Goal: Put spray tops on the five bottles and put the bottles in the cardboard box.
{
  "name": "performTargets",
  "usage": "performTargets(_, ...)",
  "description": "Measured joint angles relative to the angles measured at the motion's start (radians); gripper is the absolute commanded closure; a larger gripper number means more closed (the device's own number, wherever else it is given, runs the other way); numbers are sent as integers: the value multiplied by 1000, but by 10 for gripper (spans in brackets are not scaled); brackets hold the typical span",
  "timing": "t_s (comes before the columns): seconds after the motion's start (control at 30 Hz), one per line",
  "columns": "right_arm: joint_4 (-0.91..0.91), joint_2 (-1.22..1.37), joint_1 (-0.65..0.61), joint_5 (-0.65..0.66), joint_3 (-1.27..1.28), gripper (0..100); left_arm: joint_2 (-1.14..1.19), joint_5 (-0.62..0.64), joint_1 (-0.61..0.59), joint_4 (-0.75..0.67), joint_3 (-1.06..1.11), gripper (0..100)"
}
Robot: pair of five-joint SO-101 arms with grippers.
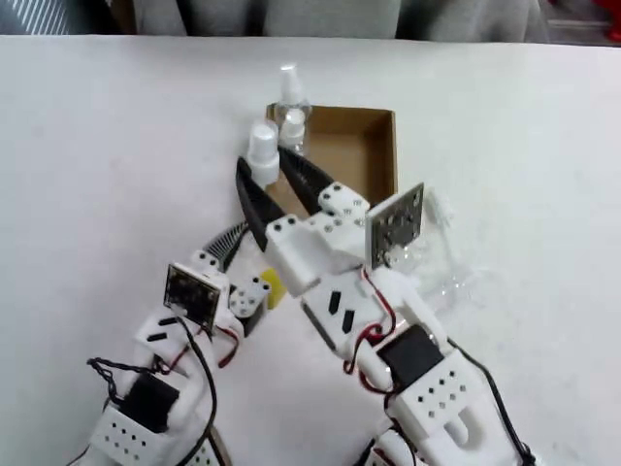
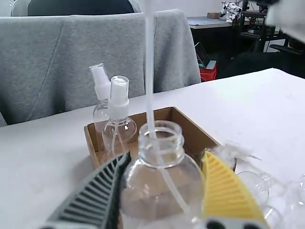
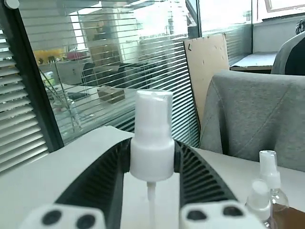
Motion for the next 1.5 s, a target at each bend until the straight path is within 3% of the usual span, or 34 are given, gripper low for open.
performTargets(0.5,0,-100,-3,0,201,982,0,0,0,0,0,966)
performTargets(1.07,46,-107,-72,0,252,979,0,-8,-28,2,0,966)
performTargets(1.33,69,-115,-75,0,250,803,0,-8,-28,2,0,966)
performTargets(1.5,75,-121,-81,0,252,764,0,-8,-29,2,0,966)
